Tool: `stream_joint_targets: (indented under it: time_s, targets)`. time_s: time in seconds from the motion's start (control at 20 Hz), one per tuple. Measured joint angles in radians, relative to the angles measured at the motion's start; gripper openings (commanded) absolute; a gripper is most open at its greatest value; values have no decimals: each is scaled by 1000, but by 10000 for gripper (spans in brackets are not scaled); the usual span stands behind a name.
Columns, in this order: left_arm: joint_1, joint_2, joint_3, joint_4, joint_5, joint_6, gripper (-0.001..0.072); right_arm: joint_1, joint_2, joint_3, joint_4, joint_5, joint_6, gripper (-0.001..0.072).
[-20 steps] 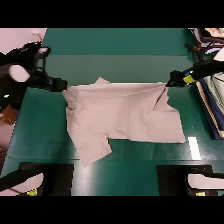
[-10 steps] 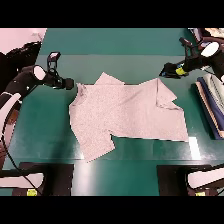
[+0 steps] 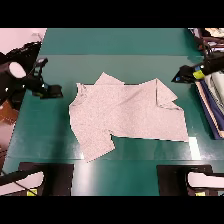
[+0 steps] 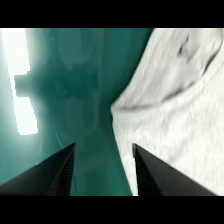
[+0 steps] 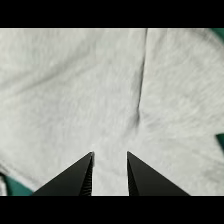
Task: Fold the shirts.
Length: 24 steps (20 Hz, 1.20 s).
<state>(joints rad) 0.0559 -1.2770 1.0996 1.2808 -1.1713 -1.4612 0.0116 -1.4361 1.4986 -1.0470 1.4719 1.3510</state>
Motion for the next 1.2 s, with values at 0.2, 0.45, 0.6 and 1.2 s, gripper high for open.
stream_joint_targets:
  time_s: [0.2, 0.45, 0.6, 1.2]
  targets:
    - [14, 116, -243, -95, -26, 35, 426, -53, 143, -188, 119, 18, -37, 418]
    - [18, 162, -446, -253, 36, 98, 425, -80, 283, -361, 172, 26, -51, 418]
    - [17, 169, -500, -319, 103, 109, 425, -84, 350, -423, 182, 29, -53, 418]
    - [14, 172, -538, -449, 229, 134, 25, -112, 472, -509, 130, 30, -35, 418]
